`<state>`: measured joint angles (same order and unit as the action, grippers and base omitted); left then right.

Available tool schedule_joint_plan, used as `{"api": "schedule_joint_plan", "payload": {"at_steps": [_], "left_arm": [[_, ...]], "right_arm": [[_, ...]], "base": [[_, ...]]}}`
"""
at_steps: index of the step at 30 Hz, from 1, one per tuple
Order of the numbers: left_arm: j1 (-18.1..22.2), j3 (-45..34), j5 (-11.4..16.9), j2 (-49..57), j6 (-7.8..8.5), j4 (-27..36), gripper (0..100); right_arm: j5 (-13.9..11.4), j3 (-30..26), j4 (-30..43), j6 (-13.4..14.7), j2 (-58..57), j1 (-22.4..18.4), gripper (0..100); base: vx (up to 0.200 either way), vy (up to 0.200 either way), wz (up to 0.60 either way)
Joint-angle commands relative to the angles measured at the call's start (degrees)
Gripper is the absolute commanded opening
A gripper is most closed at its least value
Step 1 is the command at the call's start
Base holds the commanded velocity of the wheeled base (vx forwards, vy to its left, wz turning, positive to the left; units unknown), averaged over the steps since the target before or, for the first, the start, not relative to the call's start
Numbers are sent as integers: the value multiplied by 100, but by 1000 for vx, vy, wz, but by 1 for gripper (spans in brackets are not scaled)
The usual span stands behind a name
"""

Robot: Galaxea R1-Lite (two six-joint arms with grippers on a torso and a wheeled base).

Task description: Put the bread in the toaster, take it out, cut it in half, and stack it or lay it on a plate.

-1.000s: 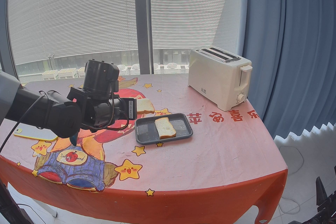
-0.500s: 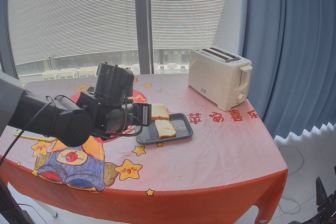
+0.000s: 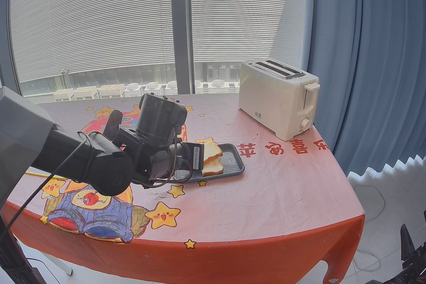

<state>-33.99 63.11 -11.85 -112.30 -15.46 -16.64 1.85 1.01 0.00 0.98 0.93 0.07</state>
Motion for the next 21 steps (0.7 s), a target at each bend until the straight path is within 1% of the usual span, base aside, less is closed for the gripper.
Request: {"api": "schedule_joint_plan", "payload": {"at_steps": [1,9,21], "left_arm": [[-11,-36,-2,-73,-10,3,100],[-20,-88,-2,50,8,-6,100],[-20,-335,-2,1052,8,-6,100]], "right_arm": [[-1,-92,0,-1,-93,1,100],[-1,-92,0,-1,-93,1,100],[-1,-92,0,-1,-93,1,100]], "base": [[0,0,0],[0,0,0],[0,0,0]]}}
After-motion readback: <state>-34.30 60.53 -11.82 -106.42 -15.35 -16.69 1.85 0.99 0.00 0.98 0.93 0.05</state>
